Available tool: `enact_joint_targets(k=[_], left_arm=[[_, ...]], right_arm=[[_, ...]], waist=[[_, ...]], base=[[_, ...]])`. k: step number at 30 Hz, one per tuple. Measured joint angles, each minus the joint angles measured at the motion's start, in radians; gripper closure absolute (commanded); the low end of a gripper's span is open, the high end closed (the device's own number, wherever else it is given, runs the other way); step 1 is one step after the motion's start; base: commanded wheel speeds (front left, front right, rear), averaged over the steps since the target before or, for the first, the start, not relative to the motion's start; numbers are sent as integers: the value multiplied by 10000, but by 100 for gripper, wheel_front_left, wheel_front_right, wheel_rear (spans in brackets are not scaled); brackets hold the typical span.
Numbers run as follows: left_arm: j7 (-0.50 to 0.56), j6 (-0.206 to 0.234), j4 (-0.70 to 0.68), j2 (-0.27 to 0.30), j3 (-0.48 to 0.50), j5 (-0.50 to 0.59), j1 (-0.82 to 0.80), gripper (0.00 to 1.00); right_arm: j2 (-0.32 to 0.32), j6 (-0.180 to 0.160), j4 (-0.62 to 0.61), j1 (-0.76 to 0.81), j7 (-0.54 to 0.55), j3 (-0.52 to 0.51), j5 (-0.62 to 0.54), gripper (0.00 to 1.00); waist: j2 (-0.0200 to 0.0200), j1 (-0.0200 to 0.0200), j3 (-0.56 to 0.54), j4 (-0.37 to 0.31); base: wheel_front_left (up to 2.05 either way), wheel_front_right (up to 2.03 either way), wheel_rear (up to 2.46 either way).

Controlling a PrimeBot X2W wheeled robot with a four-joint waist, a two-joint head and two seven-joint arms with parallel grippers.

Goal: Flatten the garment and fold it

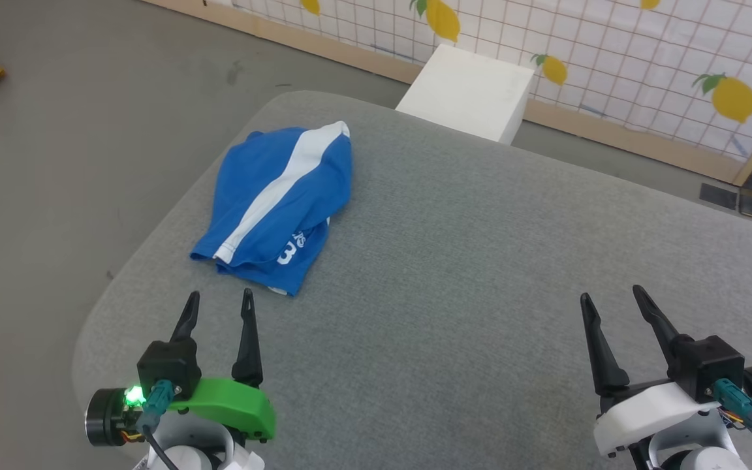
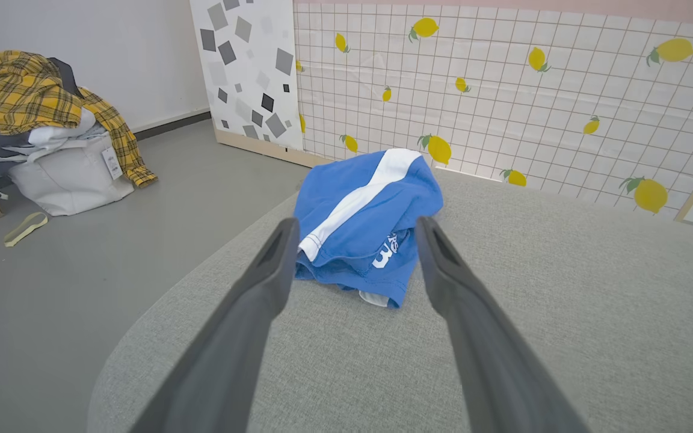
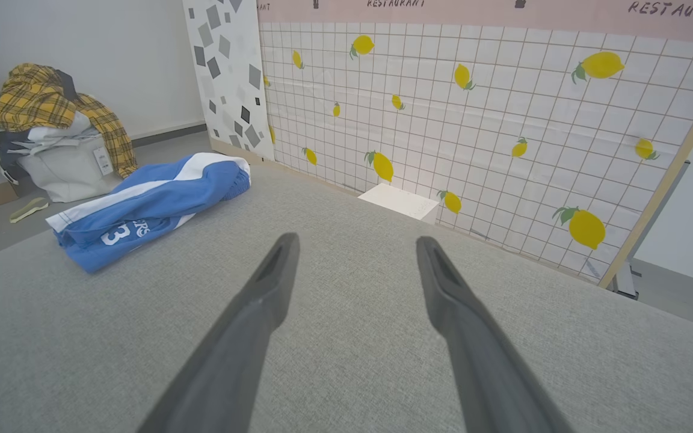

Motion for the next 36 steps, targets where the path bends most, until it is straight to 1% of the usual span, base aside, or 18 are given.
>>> enact_joint_targets(k=[27,36], left_arm=[[-577,245,314,-58,-178,-456,2,0],[-750,341,372,-71,-196,-598,2,0]], right_arm=[[8,0,-75,-4,-178,-23,12,0],[13,0,-50,-5,-282,-25,44,0]], waist=[[0,0,148,1434],[0,-1,189,1812]], base=[[0,0,0],[0,0,0]])
